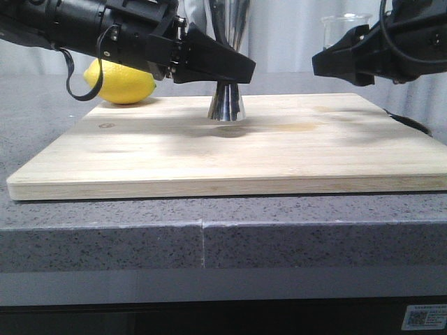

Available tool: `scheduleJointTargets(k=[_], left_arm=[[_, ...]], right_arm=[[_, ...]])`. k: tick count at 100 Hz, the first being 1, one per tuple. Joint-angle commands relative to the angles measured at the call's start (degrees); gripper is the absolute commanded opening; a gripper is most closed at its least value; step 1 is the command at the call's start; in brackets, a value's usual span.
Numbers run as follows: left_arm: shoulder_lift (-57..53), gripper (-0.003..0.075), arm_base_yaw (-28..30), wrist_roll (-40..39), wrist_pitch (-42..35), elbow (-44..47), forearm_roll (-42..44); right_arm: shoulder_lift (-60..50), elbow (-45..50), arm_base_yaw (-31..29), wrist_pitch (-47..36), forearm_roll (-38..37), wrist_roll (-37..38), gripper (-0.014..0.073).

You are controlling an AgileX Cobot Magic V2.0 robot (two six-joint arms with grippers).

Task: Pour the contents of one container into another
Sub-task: 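Lift the beaker with the right gripper toward the jigger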

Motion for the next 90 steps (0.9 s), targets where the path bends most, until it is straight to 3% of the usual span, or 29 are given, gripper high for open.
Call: scheduleJointTargets(k=[1, 72, 90], left_arm=[[-3.86, 0.0115, -0.41, -0.87, -2.52, -1.64, -3.70], [-3.86, 0.0115, -0.41, -2.37, -3.94, -1.64, -2.09], [-3.86, 0.0115, -0.41, -2.37, -3.94, -1.64, -2.09]], right_arm=[[-3.77, -1.97, 0.19, -3.03, -0.15, 0.46, 0.0319], [-7.33, -2.26, 3.01, -0.66, -2.08, 0.56, 0.0319], [-7.67, -5.95, 4.74, 3.55, -4.42, 0.56, 0.0319]])
